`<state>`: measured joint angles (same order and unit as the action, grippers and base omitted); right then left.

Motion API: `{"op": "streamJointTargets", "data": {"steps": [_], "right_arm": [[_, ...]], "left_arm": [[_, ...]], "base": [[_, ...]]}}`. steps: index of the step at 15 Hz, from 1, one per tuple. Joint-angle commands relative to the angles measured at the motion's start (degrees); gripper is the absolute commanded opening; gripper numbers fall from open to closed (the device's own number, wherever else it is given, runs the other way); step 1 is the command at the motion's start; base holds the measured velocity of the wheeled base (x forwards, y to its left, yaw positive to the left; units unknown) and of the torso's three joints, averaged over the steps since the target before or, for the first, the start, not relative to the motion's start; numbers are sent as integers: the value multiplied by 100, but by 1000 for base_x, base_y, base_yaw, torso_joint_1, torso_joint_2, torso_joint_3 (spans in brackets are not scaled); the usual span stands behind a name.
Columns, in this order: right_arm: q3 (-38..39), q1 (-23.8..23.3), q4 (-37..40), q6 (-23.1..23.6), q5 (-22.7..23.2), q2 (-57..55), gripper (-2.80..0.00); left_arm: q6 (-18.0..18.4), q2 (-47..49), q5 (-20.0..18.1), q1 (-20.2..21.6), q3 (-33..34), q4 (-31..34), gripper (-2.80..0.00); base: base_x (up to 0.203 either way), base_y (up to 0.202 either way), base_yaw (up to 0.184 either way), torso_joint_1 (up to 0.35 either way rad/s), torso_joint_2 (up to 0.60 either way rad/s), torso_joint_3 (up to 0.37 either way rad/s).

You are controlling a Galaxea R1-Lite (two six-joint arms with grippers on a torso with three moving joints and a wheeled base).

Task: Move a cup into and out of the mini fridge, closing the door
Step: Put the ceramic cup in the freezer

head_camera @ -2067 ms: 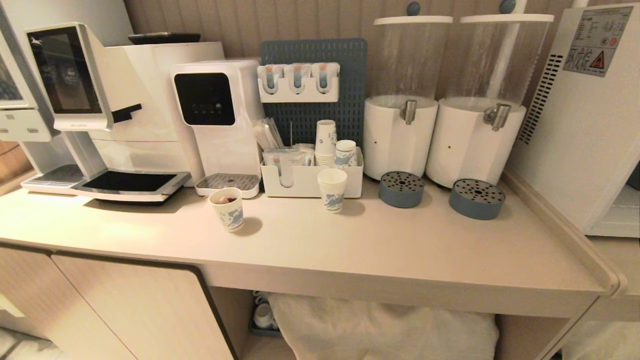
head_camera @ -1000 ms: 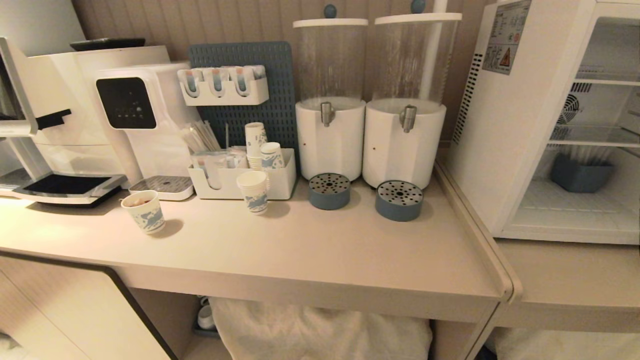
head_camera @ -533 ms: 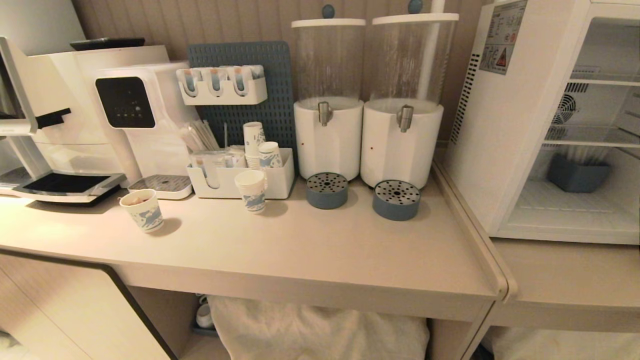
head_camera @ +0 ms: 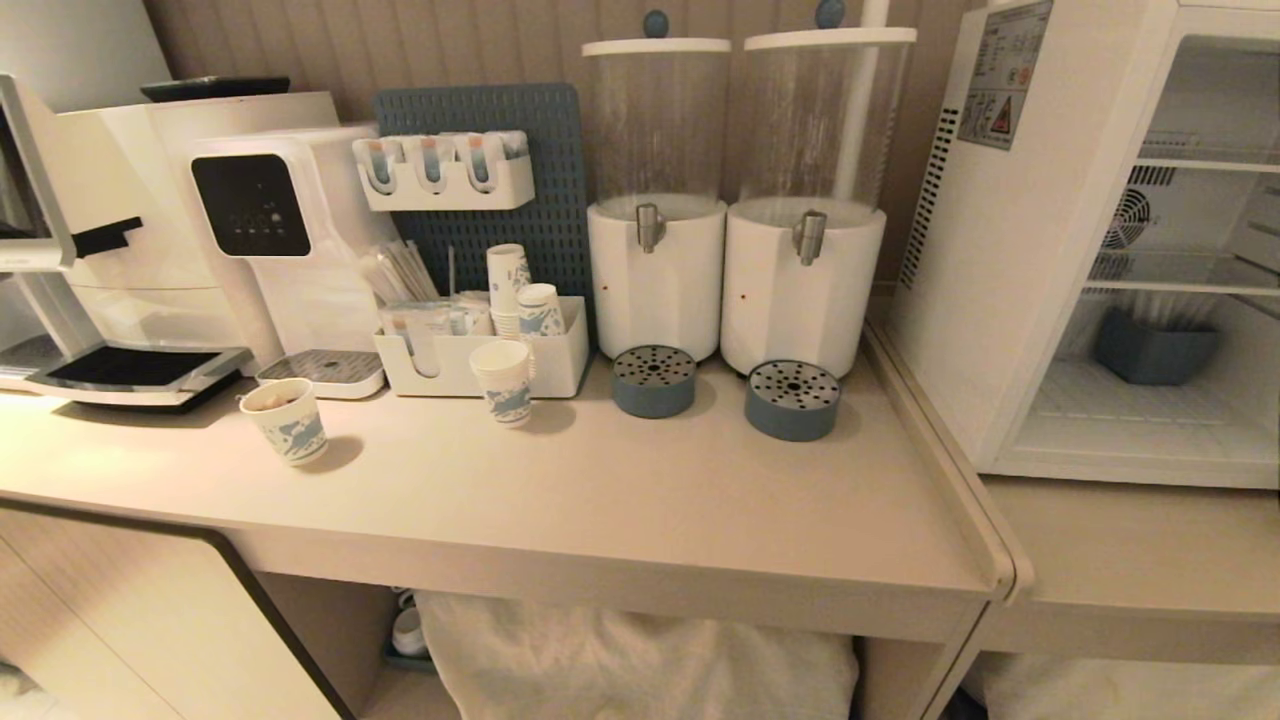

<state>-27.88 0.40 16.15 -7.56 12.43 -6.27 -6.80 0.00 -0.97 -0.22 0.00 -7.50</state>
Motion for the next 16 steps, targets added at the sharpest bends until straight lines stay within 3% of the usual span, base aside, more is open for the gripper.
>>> {"op": "streamJointTargets", "data": {"steps": [1, 3, 6, 8, 11, 13, 16], "right_arm": [[-896, -15, 72, -204, 48, -1313, -280], [-1545, -73, 23, -542, -122, -2351, -280], [-2221, -128, -435, -960, -771, -3918, -280], [-2206, -206, -1159, -1084, -1143, -4739, -280], [-1611, -650, -2491, -1005, -1268, -5703, -280], [-1078, -1042, -3302, -746, -842, -6178, -280], [-546, -1899, -4309, -156, 489, -6902, -280]], "left_arm": [[-5, -26, 0, 4, 229, -6, -280], [-5, -26, 0, 4, 229, -6, -280], [-12, -26, 0, 4, 229, -6, -280], [-49, -26, 1, 4, 229, -6, -280], [-49, -26, 9, 4, 229, -6, -280], [-58, -26, 9, 4, 229, -9, -280], [-67, -26, 9, 4, 229, -15, -280]], "base": [[0, 0, 0, 0, 0, 0], [0, 0, 0, 0, 0, 0], [0, 0, 0, 0, 0, 0], [0, 0, 0, 0, 0, 0], [0, 0, 0, 0, 0, 0], [0, 0, 0, 0, 0, 0], [0, 0, 0, 0, 0, 0]]}}
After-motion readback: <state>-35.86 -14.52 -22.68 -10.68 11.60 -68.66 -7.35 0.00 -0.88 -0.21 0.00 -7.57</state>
